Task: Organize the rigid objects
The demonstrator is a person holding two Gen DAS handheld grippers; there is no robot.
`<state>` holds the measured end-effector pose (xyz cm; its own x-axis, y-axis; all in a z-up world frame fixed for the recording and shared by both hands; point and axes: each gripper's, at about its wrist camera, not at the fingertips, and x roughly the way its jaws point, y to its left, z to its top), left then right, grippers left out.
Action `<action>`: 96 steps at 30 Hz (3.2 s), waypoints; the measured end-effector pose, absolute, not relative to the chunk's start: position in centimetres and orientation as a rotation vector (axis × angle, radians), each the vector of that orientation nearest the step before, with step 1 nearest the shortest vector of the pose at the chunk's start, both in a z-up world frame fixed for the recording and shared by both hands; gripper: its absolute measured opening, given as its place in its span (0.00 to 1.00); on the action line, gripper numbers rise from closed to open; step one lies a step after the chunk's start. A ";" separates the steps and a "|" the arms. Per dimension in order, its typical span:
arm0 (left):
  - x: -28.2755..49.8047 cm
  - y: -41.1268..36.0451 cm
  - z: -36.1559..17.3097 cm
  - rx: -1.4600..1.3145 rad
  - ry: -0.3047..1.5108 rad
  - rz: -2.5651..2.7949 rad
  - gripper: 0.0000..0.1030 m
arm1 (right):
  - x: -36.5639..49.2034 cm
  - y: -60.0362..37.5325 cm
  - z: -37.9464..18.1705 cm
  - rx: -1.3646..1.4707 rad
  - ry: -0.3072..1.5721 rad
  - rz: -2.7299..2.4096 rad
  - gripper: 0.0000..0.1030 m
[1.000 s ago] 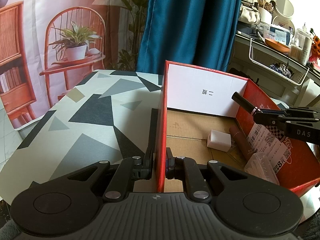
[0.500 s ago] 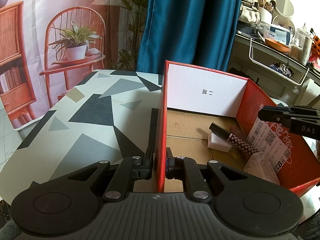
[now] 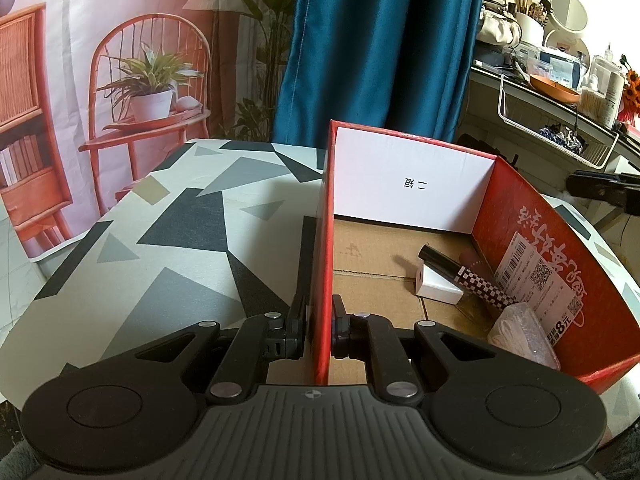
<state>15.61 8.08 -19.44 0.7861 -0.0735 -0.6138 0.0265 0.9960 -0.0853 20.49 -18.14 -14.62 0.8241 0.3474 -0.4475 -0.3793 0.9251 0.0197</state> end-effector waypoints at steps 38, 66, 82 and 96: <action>16.2 8.1 -19.4 -0.049 0.705 -0.071 0.14 | 24.2 -20.8 -27.9 0.043 0.758 0.217 0.23; 16.4 8.2 -19.7 -0.064 0.699 -0.081 0.14 | 22.6 -20.8 -27.7 0.140 0.773 0.221 0.09; 16.4 8.3 -19.7 -0.063 0.700 -0.081 0.14 | 21.7 -22.2 -20.1 0.175 0.567 0.235 0.01; 16.6 8.3 -19.8 -0.061 0.701 -0.083 0.14 | 21.1 -16.6 -11.8 0.098 0.411 0.473 0.01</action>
